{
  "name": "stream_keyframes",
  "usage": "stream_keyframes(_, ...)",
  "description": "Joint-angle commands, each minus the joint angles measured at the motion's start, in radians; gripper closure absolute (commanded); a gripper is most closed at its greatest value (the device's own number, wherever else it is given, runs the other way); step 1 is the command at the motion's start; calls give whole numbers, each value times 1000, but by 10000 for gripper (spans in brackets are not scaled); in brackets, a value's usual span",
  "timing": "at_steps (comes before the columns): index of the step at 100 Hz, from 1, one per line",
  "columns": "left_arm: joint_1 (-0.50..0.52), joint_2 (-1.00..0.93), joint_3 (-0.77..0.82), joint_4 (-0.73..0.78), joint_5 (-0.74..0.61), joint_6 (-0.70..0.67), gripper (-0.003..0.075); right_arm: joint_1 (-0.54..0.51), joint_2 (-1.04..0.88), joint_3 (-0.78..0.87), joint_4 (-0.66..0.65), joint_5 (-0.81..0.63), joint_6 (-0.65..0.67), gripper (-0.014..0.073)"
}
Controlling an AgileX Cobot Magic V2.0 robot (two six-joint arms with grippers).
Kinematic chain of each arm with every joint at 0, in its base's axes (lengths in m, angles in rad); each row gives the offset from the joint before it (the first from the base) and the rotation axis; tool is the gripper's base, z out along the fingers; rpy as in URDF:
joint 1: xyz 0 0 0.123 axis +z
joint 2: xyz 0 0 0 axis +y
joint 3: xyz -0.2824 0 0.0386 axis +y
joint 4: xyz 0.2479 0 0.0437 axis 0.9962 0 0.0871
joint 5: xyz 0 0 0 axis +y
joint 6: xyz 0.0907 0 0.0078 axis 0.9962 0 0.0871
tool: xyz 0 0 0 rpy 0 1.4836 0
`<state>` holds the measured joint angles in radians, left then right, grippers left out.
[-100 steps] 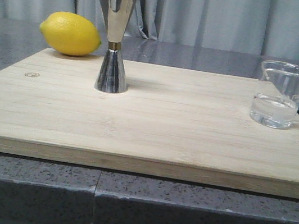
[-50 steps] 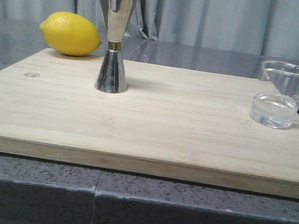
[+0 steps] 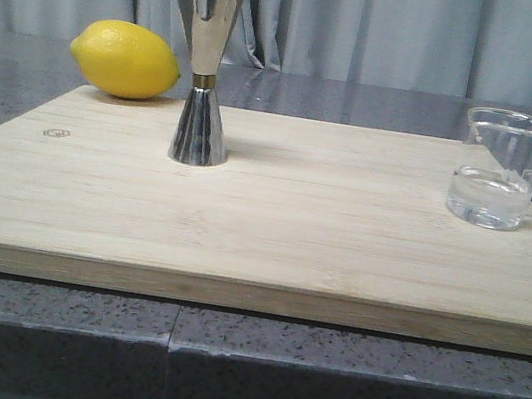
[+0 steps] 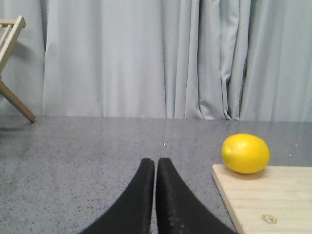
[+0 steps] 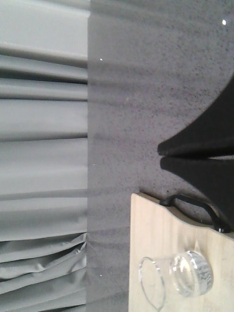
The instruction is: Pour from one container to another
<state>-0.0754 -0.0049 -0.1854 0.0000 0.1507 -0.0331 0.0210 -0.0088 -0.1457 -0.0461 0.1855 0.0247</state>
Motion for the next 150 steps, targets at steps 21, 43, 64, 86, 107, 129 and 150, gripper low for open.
stream_keyframes(21, -2, 199, -305, 0, 122, 51, 739, -6, 149, -280, -51, 97, -10, 665)
stream_keyframes(43, -2, 315, -401, 0, 104, 74, 739, -6, 281, -403, -49, 87, -10, 665)
stream_keyframes(64, -2, 332, -399, 0, 99, 74, 739, -6, 289, -404, -20, 58, -10, 665)
stream_keyframes(86, -2, 332, -399, 0, 101, 74, 739, -6, 289, -404, -20, 58, -10, 665)
stream_keyframes(107, -2, 332, -399, 0, 99, 74, 739, -6, 289, -404, -20, 66, -10, 665)
stream_keyframes(129, 0, 335, -397, 0, 101, 72, 521, -6, 289, -404, -41, 64, -10, 355)
stream_keyframes(150, 0, 335, -397, 0, 86, 72, 106, -6, 289, -404, -46, 85, -10, 57)
